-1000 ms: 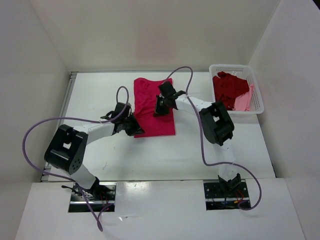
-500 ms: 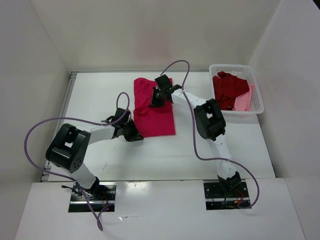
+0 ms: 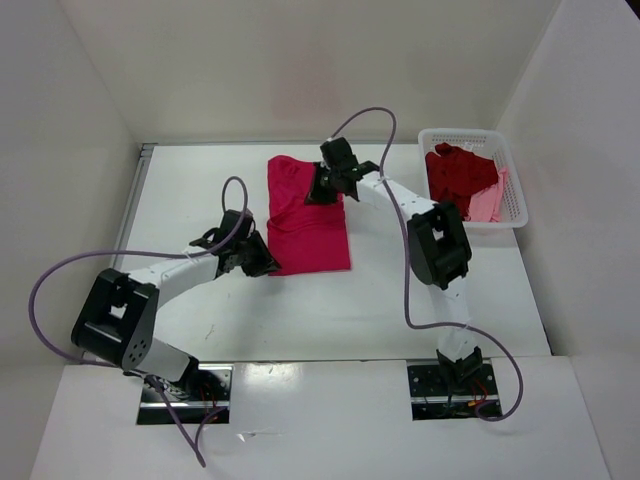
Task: Fold and stack the t-shirts
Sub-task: Fold the folded rectangular tshirt in 1/3 of the way
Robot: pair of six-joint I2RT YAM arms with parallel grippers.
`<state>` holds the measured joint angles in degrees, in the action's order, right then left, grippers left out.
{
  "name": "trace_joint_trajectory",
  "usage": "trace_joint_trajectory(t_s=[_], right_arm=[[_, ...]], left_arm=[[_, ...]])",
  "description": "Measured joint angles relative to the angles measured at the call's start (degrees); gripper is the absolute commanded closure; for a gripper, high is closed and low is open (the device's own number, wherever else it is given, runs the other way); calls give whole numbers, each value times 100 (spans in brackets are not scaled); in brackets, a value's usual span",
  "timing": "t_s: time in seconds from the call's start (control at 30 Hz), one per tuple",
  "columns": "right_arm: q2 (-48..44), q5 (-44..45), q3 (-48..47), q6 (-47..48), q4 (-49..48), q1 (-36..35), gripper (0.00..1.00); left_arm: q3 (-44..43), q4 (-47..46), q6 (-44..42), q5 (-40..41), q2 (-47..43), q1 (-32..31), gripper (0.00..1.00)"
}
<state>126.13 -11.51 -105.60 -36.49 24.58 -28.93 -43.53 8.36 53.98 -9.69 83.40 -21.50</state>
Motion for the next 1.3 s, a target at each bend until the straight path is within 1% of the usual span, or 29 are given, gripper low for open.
trace_joint_trajectory(t_s=[0.07,0.3,0.57,0.77,1.0,1.13,1.23,1.3], right_arm=[[-184,-52,262,2,-55,-173,99],[-142,-380,535,-2,-164,-699,99],[409,-586,468,-4,-238,-785,99],[1038,-586,-205,-7,-142,-785,99],[1169,-313,-780,-11,-118,-732,99],[1388,-131,-1394,9,-68,-570,99],[1593,-2,-1906,79,111,-367,99],[1613,35,-2017,162,227,-258,99]], left_arm=[[0,-57,15,-9,105,22,76],[-50,-308,22,-26,800,48,76],[-116,-564,35,-83,1019,52,76],[-116,-605,33,-94,1029,52,76],[-70,-581,9,-31,981,57,76],[2,-494,-17,24,876,109,76],[17,-315,-131,103,769,170,70],[17,-76,-243,262,623,190,68]])
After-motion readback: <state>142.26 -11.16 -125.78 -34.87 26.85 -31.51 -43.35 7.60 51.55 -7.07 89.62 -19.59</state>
